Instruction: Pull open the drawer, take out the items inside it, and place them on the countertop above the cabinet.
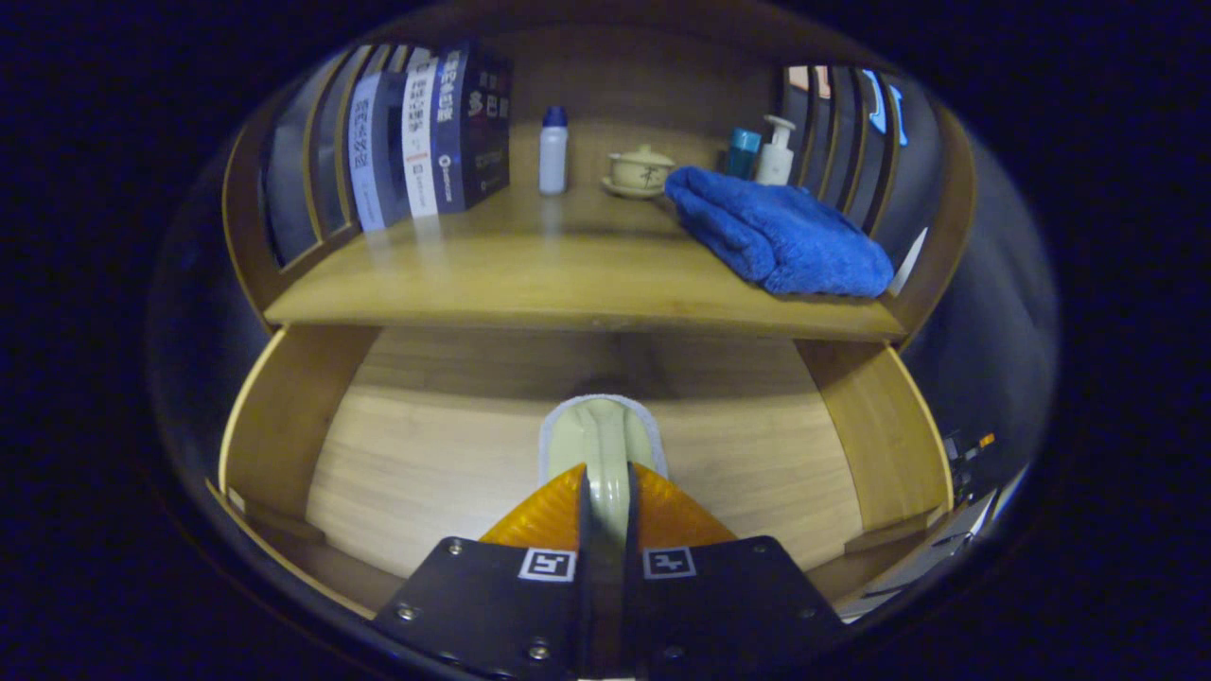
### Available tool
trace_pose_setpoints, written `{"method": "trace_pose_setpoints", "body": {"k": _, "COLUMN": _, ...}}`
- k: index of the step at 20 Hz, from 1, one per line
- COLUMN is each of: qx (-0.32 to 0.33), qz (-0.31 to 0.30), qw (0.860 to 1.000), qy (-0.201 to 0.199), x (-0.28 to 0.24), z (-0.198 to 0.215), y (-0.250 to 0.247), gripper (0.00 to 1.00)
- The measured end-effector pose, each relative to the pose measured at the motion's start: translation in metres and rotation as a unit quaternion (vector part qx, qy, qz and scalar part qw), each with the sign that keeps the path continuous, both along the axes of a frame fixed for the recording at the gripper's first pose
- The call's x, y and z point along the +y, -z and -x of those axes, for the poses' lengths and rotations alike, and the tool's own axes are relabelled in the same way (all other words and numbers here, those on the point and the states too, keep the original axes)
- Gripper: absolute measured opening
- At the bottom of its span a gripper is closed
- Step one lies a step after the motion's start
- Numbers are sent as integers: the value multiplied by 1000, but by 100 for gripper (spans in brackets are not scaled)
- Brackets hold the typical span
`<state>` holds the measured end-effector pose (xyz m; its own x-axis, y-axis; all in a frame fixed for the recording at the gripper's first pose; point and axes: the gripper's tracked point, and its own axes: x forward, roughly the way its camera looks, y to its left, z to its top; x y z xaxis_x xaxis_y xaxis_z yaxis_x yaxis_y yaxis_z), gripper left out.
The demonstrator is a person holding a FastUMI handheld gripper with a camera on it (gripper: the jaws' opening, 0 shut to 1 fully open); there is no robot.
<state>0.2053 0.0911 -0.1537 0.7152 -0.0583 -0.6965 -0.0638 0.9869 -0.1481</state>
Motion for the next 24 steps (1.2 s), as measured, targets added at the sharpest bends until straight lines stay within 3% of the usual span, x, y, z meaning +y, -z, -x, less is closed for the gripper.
{"method": "trace_pose_setpoints", "body": {"k": 7, "qx": -88, "qz": 10, "qw": 996, "qy": 1, "x": 16, "z": 3, "y": -87, "gripper": 11}}
{"method": "trace_pose_setpoints", "body": {"k": 13, "qx": -144, "qz": -27, "qw": 989, "qy": -15, "x": 48, "z": -46, "y": -130, "gripper": 11}}
{"method": "trace_pose_setpoints", "body": {"k": 17, "qx": -152, "qz": -59, "qw": 987, "qy": -9, "x": 57, "z": -88, "y": -130, "gripper": 11}}
{"method": "trace_pose_setpoints", "body": {"k": 24, "qx": -116, "qz": -45, "qw": 992, "qy": 3, "x": 47, "z": -138, "y": -89, "gripper": 12}}
